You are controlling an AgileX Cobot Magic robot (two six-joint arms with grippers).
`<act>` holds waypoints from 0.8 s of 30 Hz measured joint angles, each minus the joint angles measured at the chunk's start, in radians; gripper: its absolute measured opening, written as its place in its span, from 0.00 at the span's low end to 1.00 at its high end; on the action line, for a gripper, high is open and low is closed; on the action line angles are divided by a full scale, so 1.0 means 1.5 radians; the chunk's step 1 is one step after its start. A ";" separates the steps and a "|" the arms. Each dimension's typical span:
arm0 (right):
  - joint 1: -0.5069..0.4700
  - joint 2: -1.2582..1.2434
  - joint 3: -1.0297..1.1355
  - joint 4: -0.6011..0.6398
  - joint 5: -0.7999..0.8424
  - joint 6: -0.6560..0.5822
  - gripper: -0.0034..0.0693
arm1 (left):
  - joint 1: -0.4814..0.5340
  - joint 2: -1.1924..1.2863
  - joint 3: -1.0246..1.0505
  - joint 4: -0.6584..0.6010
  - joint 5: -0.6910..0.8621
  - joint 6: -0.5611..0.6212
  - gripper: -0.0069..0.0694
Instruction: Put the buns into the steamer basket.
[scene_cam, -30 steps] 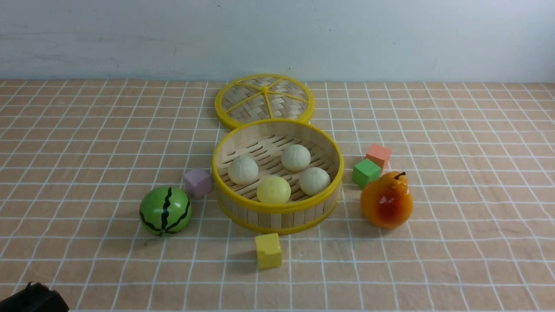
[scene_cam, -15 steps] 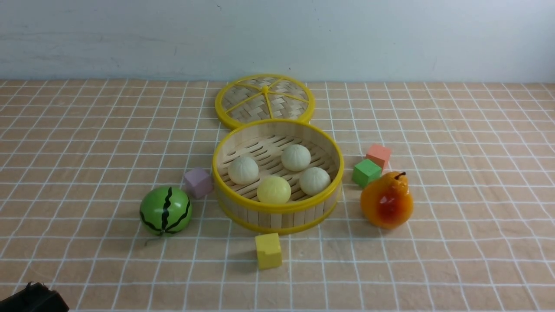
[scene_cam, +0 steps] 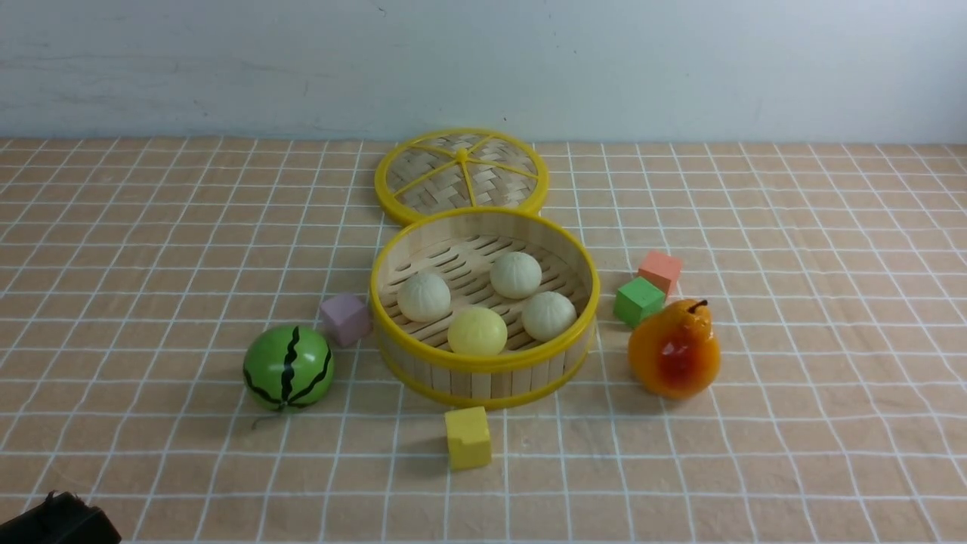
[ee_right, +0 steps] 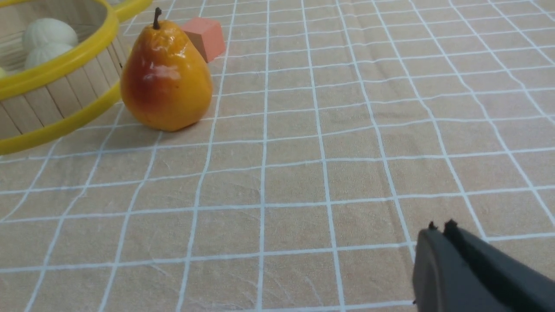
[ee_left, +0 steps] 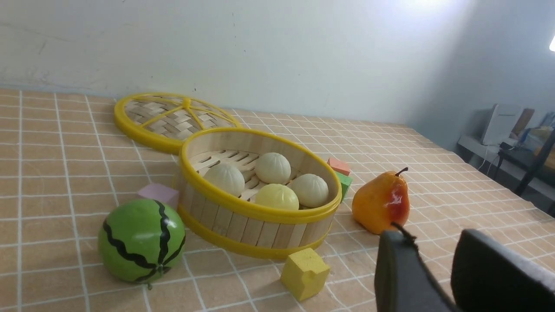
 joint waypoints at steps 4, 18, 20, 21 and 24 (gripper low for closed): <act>0.000 0.000 0.000 0.000 0.000 0.001 0.06 | 0.000 0.000 0.000 0.000 0.000 0.000 0.33; 0.000 0.000 0.000 0.000 0.000 0.001 0.08 | 0.000 0.000 0.008 0.033 -0.037 0.018 0.34; 0.000 0.000 0.000 0.000 0.000 0.001 0.08 | 0.008 0.000 0.020 0.057 -0.071 0.019 0.34; 0.000 0.000 0.000 0.000 0.000 0.001 0.08 | 0.013 0.000 0.022 0.060 -0.077 0.019 0.34; 0.000 0.000 0.000 0.000 0.000 0.002 0.08 | 0.091 -0.006 0.039 0.090 -0.097 -0.006 0.34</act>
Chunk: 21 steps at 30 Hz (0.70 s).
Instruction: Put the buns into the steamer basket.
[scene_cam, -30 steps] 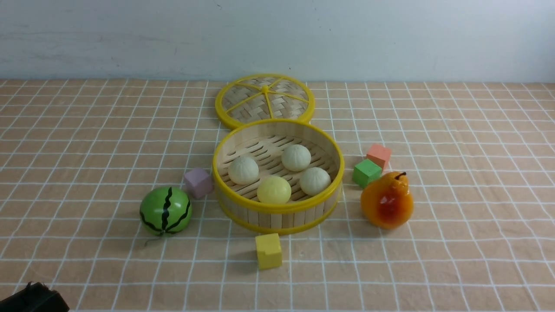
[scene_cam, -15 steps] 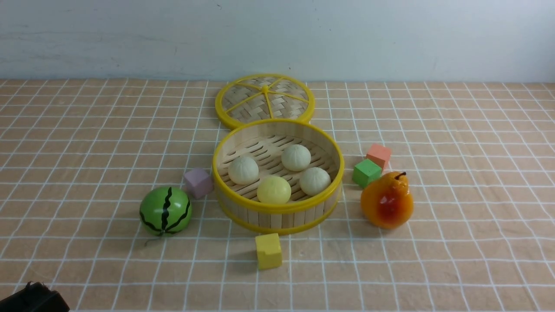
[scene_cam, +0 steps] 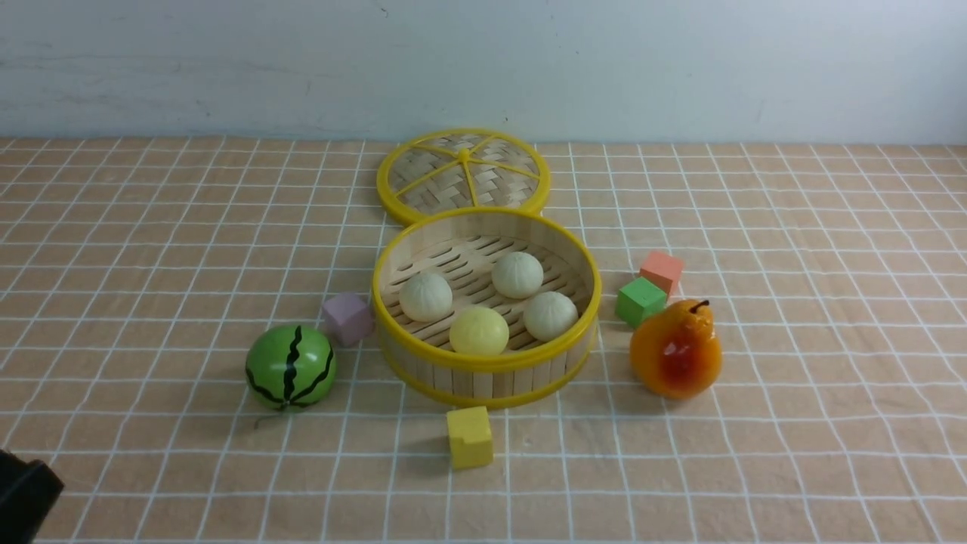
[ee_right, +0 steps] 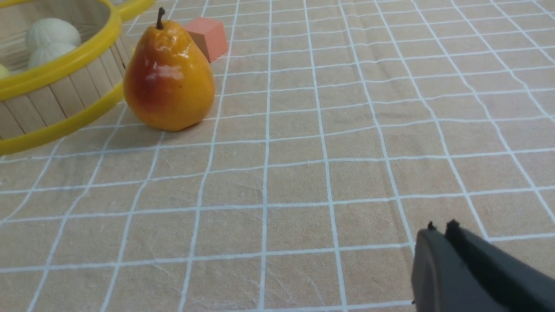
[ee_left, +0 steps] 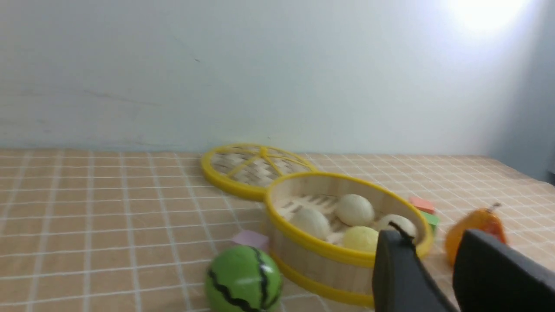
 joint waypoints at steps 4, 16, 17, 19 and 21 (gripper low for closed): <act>0.000 0.000 0.000 0.000 0.000 0.001 0.09 | 0.123 -0.027 0.035 0.095 0.017 -0.142 0.21; 0.000 0.000 0.000 0.000 0.001 0.001 0.10 | 0.156 -0.029 0.088 0.288 0.211 -0.402 0.07; 0.000 0.000 0.000 0.000 0.001 0.001 0.10 | 0.156 -0.029 0.088 0.288 0.211 -0.404 0.07; 0.000 0.000 0.000 0.000 0.001 0.001 0.10 | 0.156 -0.029 0.088 0.288 0.211 -0.407 0.07; 0.000 0.000 0.000 0.000 0.001 0.001 0.10 | 0.156 -0.029 0.088 0.288 0.211 -0.408 0.07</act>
